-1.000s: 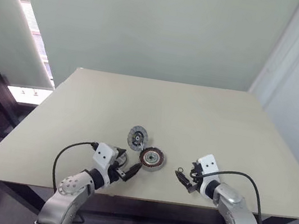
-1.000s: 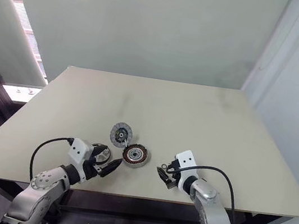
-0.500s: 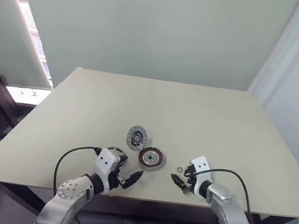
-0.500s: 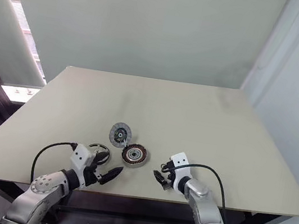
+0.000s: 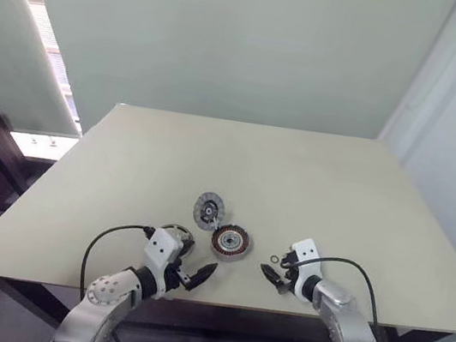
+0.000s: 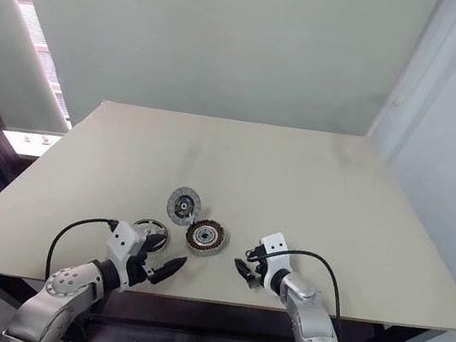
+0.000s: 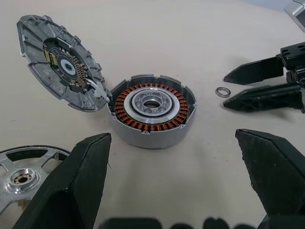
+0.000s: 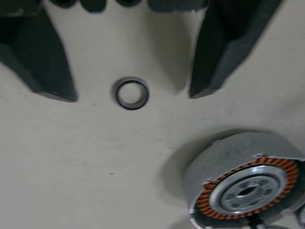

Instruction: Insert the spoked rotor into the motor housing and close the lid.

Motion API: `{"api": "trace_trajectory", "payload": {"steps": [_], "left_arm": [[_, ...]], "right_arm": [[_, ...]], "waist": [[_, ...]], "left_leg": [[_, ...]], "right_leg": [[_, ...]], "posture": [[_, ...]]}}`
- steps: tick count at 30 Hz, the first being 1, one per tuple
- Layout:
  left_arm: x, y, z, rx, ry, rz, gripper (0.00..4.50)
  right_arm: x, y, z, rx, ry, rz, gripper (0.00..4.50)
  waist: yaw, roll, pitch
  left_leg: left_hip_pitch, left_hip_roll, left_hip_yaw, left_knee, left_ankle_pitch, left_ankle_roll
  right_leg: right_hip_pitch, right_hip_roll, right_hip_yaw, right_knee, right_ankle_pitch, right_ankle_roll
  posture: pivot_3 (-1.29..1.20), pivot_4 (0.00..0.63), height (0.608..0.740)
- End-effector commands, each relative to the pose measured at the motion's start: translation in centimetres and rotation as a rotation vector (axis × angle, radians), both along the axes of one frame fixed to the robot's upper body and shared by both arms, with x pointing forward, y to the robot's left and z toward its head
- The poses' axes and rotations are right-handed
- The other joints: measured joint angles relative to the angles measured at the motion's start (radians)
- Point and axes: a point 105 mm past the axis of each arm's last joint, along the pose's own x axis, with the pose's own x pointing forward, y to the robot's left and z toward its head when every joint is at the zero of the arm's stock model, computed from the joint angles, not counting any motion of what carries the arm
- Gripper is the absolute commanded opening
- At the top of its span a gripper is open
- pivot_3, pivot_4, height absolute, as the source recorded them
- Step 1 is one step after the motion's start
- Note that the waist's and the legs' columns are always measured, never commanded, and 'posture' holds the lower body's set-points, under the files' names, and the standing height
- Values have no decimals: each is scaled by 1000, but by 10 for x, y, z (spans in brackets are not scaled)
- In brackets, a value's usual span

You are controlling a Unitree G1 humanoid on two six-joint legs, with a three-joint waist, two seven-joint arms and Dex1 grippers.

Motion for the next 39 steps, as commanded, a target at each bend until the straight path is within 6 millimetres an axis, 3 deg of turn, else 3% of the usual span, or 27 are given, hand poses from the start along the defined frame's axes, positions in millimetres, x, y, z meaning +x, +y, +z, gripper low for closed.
{"api": "trace_trajectory", "payload": {"steps": [1,9,23,27,37,39], "left_arm": [[4,-2,11,3,-47,-17,4500],[4,-2,10,1,-49,-16,4500],[4,-3,7,-6,-44,-9,4500],[5,-3,7,-7,-46,-7,4500],[3,0,6,2,-45,-4,4500],[6,1,9,-5,-57,8,4500]], "right_arm": [[6,3,8,1,-38,7,2958],[6,4,9,3,-44,3,145],[13,-1,28,4,-91,-27,43],[11,2,30,-6,-82,-4,934],[12,6,41,17,-121,6,4468],[12,6,41,16,-122,9,4491]], "waist": [[0,0,0],[-3,0,0],[-3,0,0],[-3,0,0],[-3,0,0],[-3,0,0]], "left_leg": [[0,0,0,0,0,0],[0,0,0,0,0,0],[0,0,0,0,0,0],[0,0,0,0,0,0],[0,0,0,0,0,0],[0,0,0,0,0,0]], "right_leg": [[0,0,0,0,0,0],[0,0,0,0,0,0],[0,0,0,0,0,0],[0,0,0,0,0,0],[0,0,0,0,0,0],[0,0,0,0,0,0]], "posture": [[0,0,740],[0,0,740],[0,0,740],[0,0,740],[0,0,740],[0,0,740]]}}
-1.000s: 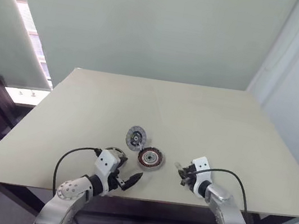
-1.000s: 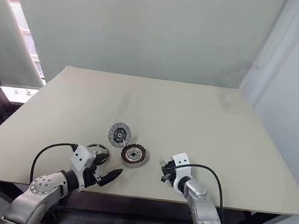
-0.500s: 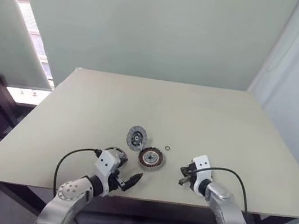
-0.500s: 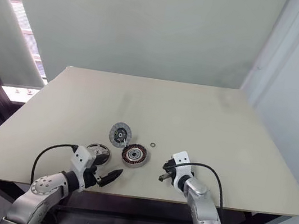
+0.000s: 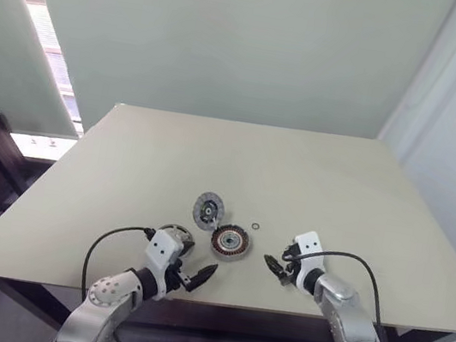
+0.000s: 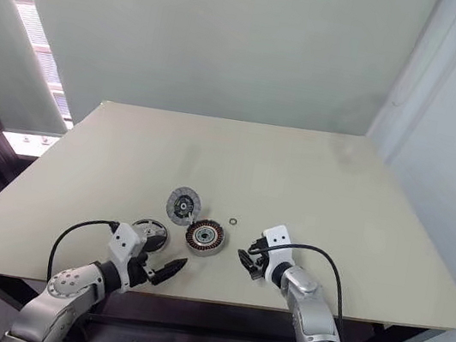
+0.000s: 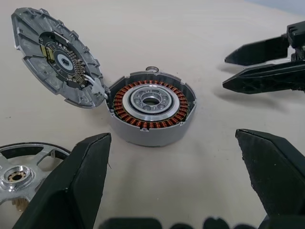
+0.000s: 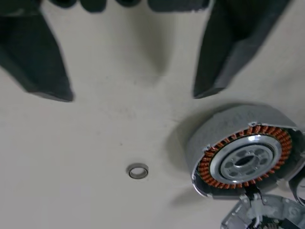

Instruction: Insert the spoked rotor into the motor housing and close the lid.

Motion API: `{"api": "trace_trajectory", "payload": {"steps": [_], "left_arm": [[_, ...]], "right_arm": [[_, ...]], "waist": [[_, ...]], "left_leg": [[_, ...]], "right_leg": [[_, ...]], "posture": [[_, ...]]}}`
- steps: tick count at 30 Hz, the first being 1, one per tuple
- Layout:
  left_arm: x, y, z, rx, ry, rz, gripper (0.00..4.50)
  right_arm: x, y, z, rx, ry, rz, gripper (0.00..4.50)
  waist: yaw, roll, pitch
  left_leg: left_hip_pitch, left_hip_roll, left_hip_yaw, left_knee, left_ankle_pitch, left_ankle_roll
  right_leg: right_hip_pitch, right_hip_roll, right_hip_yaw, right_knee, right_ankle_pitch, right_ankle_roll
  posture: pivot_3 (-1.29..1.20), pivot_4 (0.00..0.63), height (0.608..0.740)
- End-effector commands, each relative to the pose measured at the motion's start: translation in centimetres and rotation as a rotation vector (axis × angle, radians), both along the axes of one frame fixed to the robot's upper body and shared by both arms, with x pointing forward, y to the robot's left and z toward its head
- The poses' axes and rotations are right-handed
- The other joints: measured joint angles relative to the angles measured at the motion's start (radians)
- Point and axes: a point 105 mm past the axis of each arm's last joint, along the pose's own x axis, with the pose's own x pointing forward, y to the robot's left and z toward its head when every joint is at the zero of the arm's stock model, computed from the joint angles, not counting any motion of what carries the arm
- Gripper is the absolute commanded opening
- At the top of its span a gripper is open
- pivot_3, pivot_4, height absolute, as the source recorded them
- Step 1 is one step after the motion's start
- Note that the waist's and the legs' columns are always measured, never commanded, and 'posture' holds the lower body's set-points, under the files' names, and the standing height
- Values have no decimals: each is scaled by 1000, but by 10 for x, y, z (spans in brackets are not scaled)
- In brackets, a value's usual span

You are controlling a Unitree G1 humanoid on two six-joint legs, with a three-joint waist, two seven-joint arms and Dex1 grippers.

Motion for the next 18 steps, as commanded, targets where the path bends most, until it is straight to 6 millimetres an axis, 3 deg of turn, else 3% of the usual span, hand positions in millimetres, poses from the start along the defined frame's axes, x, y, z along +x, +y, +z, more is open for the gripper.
{"api": "trace_trajectory", "payload": {"steps": [1,18], "left_arm": [[7,1,15,-6,-70,14,4500],[6,1,13,-27,-62,38,4500]], "right_arm": [[7,4,21,16,-72,18,4491],[11,5,43,34,-129,22,4491]], "waist": [[0,0,0],[1,0,0]], "left_leg": [[0,0,0,0,0,0],[0,0,0,0,0,0]], "right_leg": [[0,0,0,0,0,0],[0,0,0,0,0,0]], "posture": [[0,0,740],[0,0,740]]}}
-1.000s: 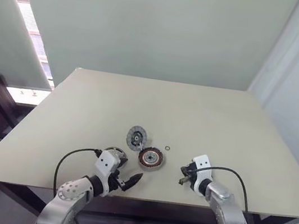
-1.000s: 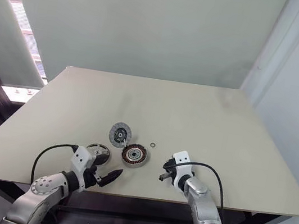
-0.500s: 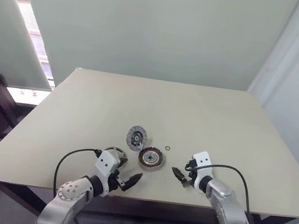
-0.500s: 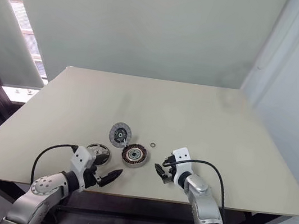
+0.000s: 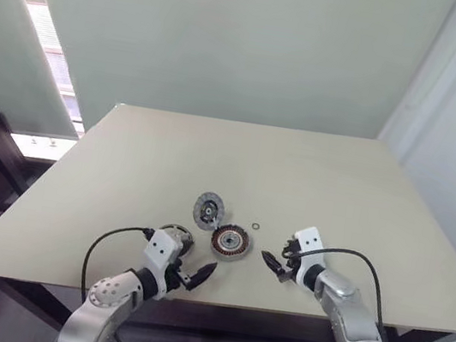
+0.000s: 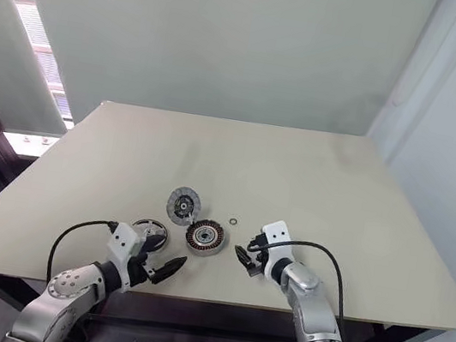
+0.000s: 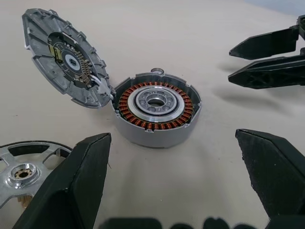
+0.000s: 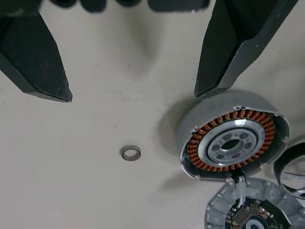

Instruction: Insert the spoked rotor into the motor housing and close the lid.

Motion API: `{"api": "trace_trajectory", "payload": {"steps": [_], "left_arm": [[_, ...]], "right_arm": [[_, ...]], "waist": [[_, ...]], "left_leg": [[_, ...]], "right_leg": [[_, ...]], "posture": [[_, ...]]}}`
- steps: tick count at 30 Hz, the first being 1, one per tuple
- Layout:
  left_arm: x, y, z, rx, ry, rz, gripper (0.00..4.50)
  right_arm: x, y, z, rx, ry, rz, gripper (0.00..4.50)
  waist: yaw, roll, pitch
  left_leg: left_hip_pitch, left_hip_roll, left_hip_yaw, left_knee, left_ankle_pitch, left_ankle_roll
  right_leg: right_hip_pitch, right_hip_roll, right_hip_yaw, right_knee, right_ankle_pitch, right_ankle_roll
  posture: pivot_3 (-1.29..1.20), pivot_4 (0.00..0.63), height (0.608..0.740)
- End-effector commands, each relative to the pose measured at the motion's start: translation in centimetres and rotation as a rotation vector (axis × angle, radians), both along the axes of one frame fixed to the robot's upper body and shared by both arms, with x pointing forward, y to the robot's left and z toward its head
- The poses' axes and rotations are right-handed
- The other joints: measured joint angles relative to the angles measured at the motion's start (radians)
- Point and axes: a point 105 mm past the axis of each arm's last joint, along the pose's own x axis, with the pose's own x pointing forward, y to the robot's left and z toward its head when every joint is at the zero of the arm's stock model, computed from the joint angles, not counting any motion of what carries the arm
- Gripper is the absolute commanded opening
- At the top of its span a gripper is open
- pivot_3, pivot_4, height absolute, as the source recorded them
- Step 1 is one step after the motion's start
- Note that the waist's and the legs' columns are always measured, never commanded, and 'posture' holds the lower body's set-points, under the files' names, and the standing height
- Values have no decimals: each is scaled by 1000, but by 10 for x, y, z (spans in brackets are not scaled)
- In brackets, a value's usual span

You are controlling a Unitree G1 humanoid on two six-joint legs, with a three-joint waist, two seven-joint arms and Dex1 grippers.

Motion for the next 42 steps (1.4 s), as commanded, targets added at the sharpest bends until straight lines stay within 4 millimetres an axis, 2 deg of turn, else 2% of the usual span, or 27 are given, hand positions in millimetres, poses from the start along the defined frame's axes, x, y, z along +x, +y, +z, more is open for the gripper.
{"api": "trace_trajectory", "payload": {"steps": [1,11,27,42], "left_arm": [[4,1,13,-12,-56,7,4500],[2,0,11,-17,-50,13,4500],[1,2,10,-15,-47,19,4500],[3,-4,10,-18,-55,1,4500]], "right_arm": [[9,0,29,29,-93,-2,4491],[-3,-9,34,41,-73,25,4491],[-29,-17,24,-13,-15,109,4491],[-29,-19,21,-29,-17,97,4491]], "waist": [[0,0,0],[2,0,0],[3,0,0],[3,0,0]], "left_leg": [[0,0,0,0,0,0],[0,0,0,0,0,0],[0,0,0,0,0,0],[0,0,0,0,-1,-2]], "right_leg": [[0,0,0,0,0,0],[0,0,0,0,0,0],[0,0,0,0,0,0],[0,0,0,0,0,0]], "posture": [[0,0,740],[0,0,740],[0,0,740],[0,0,740]]}}
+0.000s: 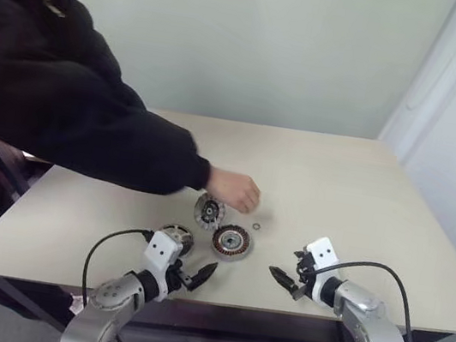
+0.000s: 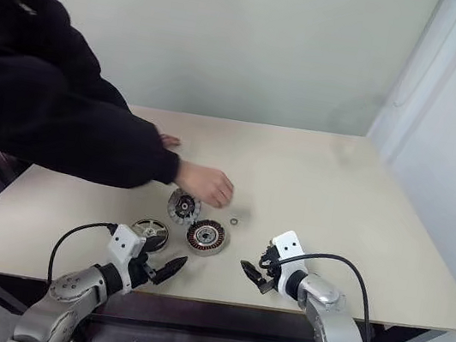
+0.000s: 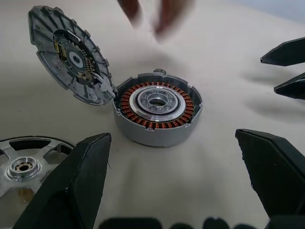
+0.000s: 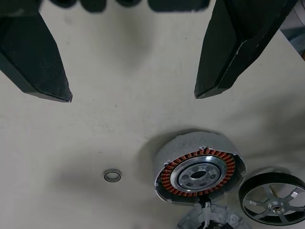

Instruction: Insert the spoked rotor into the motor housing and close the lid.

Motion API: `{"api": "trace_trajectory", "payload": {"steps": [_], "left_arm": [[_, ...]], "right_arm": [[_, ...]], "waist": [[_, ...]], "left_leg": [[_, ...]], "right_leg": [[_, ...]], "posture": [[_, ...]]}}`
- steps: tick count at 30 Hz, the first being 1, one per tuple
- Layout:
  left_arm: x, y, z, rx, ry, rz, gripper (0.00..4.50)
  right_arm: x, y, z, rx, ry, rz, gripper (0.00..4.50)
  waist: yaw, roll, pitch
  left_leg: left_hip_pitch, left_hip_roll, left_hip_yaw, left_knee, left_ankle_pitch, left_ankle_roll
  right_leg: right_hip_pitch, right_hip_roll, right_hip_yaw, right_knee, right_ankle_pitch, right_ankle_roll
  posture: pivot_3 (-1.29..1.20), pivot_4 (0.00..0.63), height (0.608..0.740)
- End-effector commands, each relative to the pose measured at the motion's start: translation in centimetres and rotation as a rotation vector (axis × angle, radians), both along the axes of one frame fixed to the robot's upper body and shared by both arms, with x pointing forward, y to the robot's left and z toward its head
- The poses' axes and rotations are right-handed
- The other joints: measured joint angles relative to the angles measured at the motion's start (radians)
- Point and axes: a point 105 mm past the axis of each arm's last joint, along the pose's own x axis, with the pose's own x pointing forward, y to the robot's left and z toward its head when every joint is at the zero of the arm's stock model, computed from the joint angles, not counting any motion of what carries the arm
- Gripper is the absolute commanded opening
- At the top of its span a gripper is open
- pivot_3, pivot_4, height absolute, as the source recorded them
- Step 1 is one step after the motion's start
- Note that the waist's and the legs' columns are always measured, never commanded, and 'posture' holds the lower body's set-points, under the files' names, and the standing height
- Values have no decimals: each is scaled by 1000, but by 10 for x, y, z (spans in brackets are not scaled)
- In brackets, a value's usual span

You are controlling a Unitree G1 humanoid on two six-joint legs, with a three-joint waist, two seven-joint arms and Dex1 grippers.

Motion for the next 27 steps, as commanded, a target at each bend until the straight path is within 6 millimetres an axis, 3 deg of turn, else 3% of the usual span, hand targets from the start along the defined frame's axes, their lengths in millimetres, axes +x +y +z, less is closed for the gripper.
{"api": "trace_trajectory", "payload": {"steps": [1,27], "left_arm": [[5,-3,12,0,-56,-16,4500],[4,-5,11,3,-50,-34,4500]], "right_arm": [[3,0,14,-1,-61,0,4491],[0,-14,3,-24,-14,-70,4491]], "waist": [[0,0,0],[0,0,0]], "left_leg": [[0,0,0,0,0,0],[0,0,0,0,0,0]], "right_leg": [[0,0,0,0,0,0],[0,0,0,0,0,0]], "posture": [[0,0,740],[0,0,740]]}}
